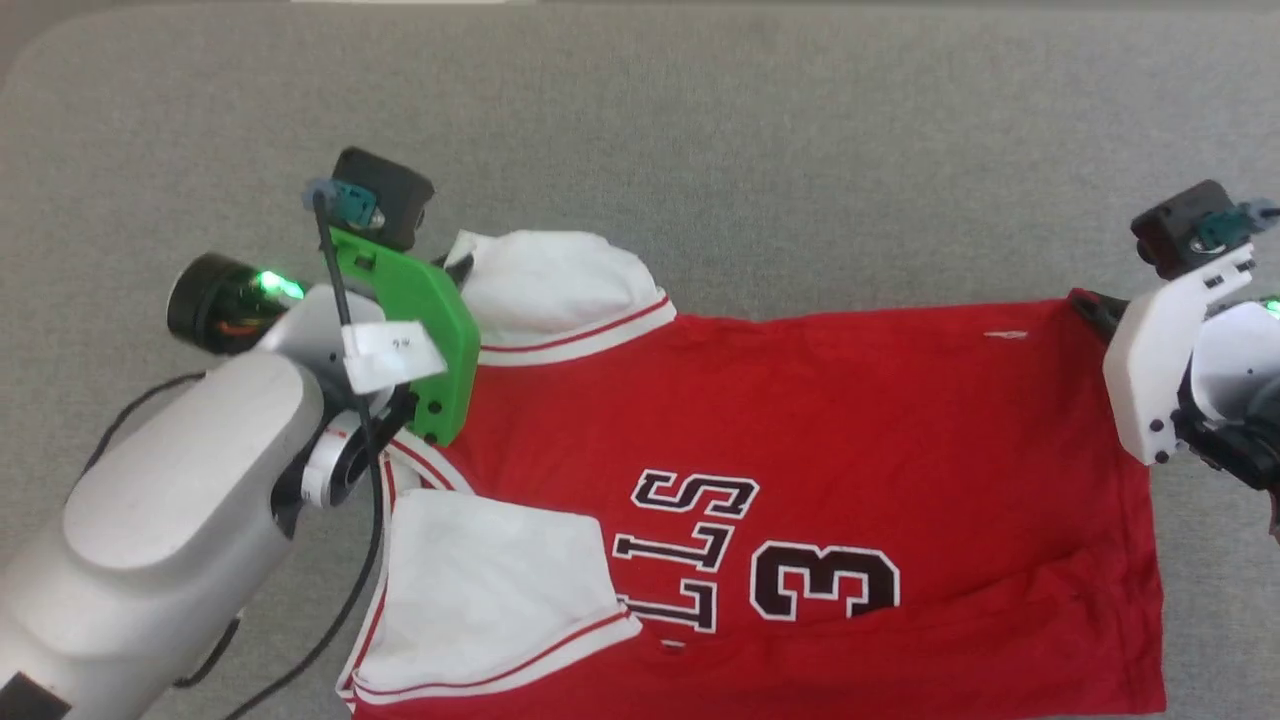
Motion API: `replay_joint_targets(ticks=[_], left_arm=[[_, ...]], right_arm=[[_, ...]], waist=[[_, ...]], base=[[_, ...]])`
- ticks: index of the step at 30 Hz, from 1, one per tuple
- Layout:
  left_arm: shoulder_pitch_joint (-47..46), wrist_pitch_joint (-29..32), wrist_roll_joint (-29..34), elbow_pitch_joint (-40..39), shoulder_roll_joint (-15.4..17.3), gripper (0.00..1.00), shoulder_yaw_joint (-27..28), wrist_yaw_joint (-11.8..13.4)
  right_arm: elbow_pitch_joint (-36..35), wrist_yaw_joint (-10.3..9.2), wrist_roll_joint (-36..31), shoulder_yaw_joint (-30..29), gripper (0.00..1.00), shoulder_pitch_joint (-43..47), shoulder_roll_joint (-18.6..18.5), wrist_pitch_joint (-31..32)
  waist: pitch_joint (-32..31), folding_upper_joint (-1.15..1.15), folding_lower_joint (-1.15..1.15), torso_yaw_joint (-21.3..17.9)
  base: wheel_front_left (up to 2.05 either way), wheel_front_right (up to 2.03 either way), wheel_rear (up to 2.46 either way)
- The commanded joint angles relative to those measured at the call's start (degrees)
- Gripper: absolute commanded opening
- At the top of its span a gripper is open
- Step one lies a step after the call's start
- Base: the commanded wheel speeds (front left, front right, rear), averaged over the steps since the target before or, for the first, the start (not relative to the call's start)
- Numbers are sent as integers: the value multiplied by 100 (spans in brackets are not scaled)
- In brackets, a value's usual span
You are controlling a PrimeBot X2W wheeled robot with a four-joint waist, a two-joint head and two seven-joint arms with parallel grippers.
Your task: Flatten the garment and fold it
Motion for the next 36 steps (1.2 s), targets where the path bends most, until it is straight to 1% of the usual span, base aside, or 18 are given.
replay_joint_targets(ticks=[1, 8, 10, 13, 17, 20, 25, 28, 31, 36], left_arm=[[159, -49, -29, -38, 85, 0, 12, 59], [690, -59, -146, -358, 352, 0, -71, 174], [872, -55, -197, -471, 442, 0, -93, 225], [1161, -34, -284, -652, 579, 0, -114, 366], [1529, -22, -393, -888, 785, 0, -119, 564], [1773, 21, -466, -1063, 943, 0, -151, 667], [2178, 199, -682, -1261, 1174, 0, -212, 856], [2345, 303, -739, -1329, 1243, 0, -318, 865], [2492, 420, -902, -1329, 1203, 0, -379, 883], [2574, 691, -954, -1266, 1197, 0, -586, 807]], right_arm=[[-50, -8, 74, -98, 0, 122, -8, -185], [-255, -8, 419, -171, 0, 734, -227, -358], [-329, -8, 491, -258, 0, 950, -271, -353], [-421, -8, 586, -459, 0, 1335, -309, -332], [-611, -8, 631, -711, 0, 1882, -317, -206], [-781, -8, 631, -840, 0, 2252, -319, -84], [-1068, -8, 587, -856, 0, 2805, -428, 147], [-1153, -8, 622, -850, 0, 3025, -442, 216], [-1176, -8, 569, -772, 0, 3160, -485, 247], [-1126, -8, 478, -626, 0, 3246, -558, 270]], waist=[[-471, 0, 0, -2], [-1089, 0, 0, 77], [-1234, 0, 0, 114], [-1424, 0, 0, 175], [-1592, 0, 0, 238], [-1647, 0, 0, 261], [-1685, 0, 0, 291], [-1659, 0, 0, 292], [-1605, 0, 0, 298], [-1493, 0, 0, 301]], base=[[0, 0, 0], [0, 0, 0], [0, 0, 0], [0, 0, 0], [0, 0, 0], [0, 0, 0], [0, 0, 0], [0, 0, 0], [0, 0, 0], [0, 0, 0]])
